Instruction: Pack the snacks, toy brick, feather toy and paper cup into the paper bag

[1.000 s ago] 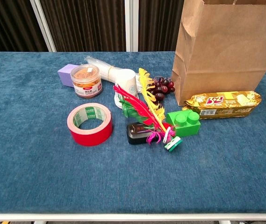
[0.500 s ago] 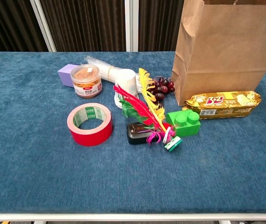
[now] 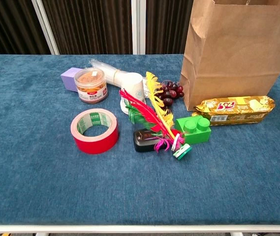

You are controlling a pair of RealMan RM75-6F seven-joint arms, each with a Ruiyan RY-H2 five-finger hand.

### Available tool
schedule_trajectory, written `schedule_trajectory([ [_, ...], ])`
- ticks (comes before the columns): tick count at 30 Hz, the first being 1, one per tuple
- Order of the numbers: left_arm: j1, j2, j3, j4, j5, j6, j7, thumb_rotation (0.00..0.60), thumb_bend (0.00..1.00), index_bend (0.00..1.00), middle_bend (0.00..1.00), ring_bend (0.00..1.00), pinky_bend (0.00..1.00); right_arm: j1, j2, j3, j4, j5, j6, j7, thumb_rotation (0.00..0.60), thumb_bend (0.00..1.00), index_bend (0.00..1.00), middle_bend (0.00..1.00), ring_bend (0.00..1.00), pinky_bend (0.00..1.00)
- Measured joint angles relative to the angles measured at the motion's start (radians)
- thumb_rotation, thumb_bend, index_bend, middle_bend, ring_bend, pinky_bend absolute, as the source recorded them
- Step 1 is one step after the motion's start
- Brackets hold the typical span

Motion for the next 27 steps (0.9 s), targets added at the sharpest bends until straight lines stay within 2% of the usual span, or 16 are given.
schedule_trajectory([
  [5,-0.002,0.002,-0.001,-0.009,0.002,0.002,0.005,0.600,0.26,0.10,0.08,0.02,0.17,-0.029,0.015,0.020,-0.058,-0.124,0.108,0.148,0.600,0.00,0.35,0.34,0.14,0.15],
  [9,-0.001,0.000,0.003,-0.015,0.008,0.007,0.013,0.600,0.26,0.10,0.08,0.02,0.17,-0.063,0.035,0.000,-0.138,-0.198,0.138,0.298,0.600,0.00,0.34,0.34,0.15,0.15],
  [12,0.001,-0.001,0.004,-0.019,0.011,0.012,0.017,0.600,0.26,0.10,0.08,0.02,0.17,-0.096,0.064,-0.060,-0.195,-0.277,0.128,0.420,0.600,0.00,0.34,0.34,0.16,0.17],
  [17,0.002,0.002,0.003,-0.023,0.009,0.012,0.015,0.600,0.26,0.10,0.08,0.02,0.17,-0.140,0.134,-0.218,-0.238,-0.365,0.025,0.533,0.600,0.00,0.34,0.34,0.18,0.20],
  [19,0.000,0.004,0.003,-0.024,0.008,0.009,0.014,0.600,0.26,0.10,0.08,0.02,0.17,-0.151,0.163,-0.277,-0.237,-0.383,-0.043,0.537,0.600,0.00,0.34,0.34,0.19,0.22],
  [22,0.001,0.003,0.004,-0.024,0.007,0.008,0.016,0.600,0.26,0.10,0.08,0.02,0.17,-0.165,0.191,-0.340,-0.226,-0.387,-0.128,0.506,0.600,0.00,0.34,0.36,0.22,0.27],
  [27,0.002,-0.002,0.007,-0.020,0.009,0.007,0.015,0.600,0.26,0.10,0.08,0.02,0.17,-0.173,0.194,-0.369,-0.186,-0.334,-0.193,0.389,0.600,0.00,0.34,0.38,0.25,0.29],
])
